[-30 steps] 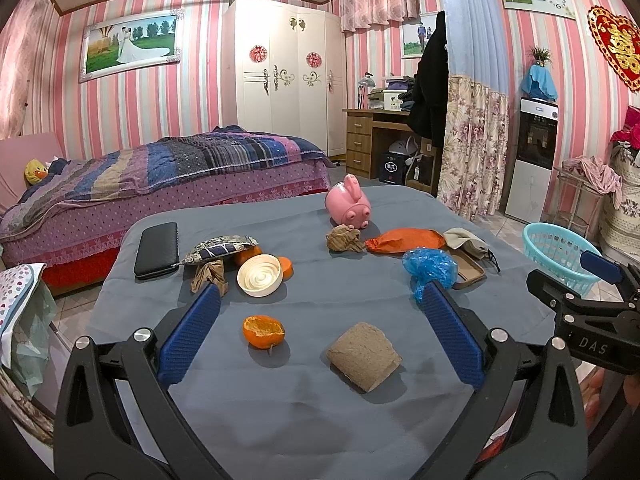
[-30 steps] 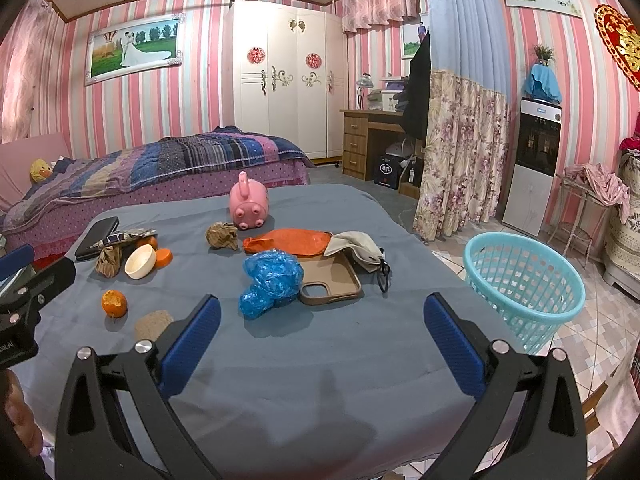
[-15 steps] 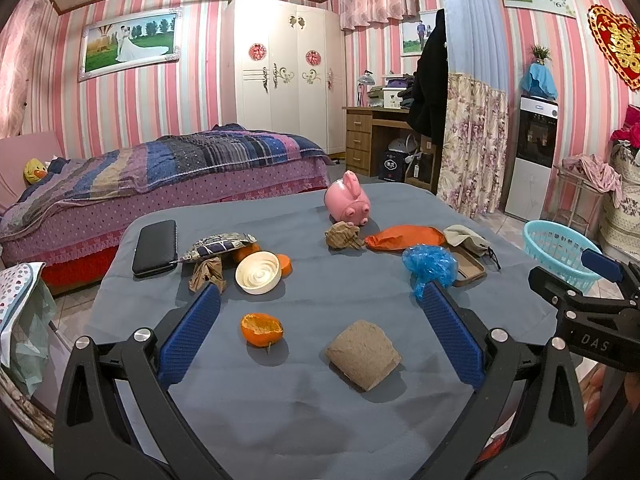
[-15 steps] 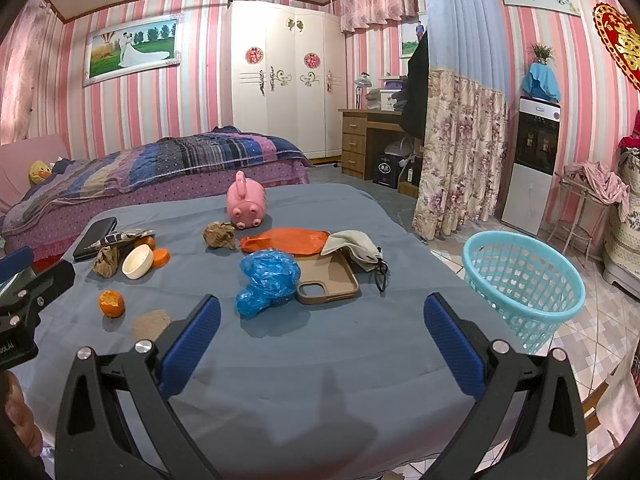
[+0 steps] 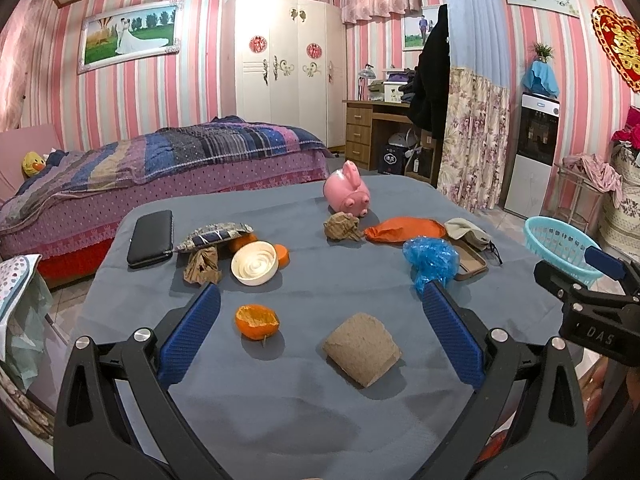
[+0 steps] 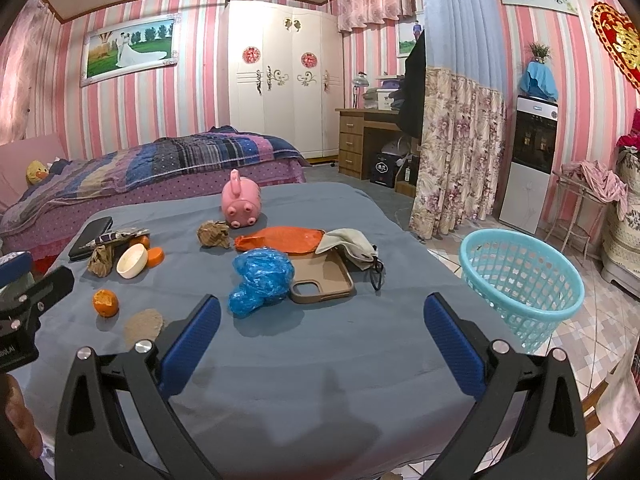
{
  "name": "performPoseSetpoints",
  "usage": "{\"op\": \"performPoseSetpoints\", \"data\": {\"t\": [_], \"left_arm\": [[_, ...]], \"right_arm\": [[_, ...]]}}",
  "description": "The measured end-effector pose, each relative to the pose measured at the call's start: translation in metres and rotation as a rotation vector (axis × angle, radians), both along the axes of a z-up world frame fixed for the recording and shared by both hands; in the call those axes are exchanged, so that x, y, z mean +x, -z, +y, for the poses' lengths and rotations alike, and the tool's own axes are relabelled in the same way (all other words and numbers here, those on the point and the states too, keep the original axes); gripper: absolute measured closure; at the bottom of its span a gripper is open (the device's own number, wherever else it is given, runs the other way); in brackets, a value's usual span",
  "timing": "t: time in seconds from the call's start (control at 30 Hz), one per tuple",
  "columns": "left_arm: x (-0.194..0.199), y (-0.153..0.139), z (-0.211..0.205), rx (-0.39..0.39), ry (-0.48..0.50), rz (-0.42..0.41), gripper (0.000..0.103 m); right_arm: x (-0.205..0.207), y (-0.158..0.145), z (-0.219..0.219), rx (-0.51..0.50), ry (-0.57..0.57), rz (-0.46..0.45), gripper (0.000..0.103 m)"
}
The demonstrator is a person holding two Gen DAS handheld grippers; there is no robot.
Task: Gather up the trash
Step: 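Grasp the tan sponge block with the left gripper while the right gripper approaches the blue bag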
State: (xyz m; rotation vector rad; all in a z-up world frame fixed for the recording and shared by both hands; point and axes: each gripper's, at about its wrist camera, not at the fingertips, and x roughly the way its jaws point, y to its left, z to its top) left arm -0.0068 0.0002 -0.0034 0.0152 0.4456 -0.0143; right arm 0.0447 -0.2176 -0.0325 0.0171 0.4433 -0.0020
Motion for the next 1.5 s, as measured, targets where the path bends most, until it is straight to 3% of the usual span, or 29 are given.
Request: {"op": "performPoseSetpoints", "data": {"t": [0.6,1.17,1.37,1.5], "left_arm": [[0.024,0.034,-0.011,0.018,0.002,0.096,0.005],[0.071,0.082,-0.017,-0.068,0.066,0.299,0.006],[0.08,0.088,-0.023,-0.051,0.083,0.357,0.006],[0.086,0.091,-0.029,-0.04,0.109,0.392,0.023]], "right_arm": [[0.026,0.005,-0.032,0.02,0.039,0.024,0.004],[0.048,0.029,-0.046,0.001,0.078,0.108,0.004],[0.052,0.034,-0.047,-0.003,0.083,0.141,0.004],[0.052,0.038,-0.044,-0.024,0.083,0.154,0.004]]}}
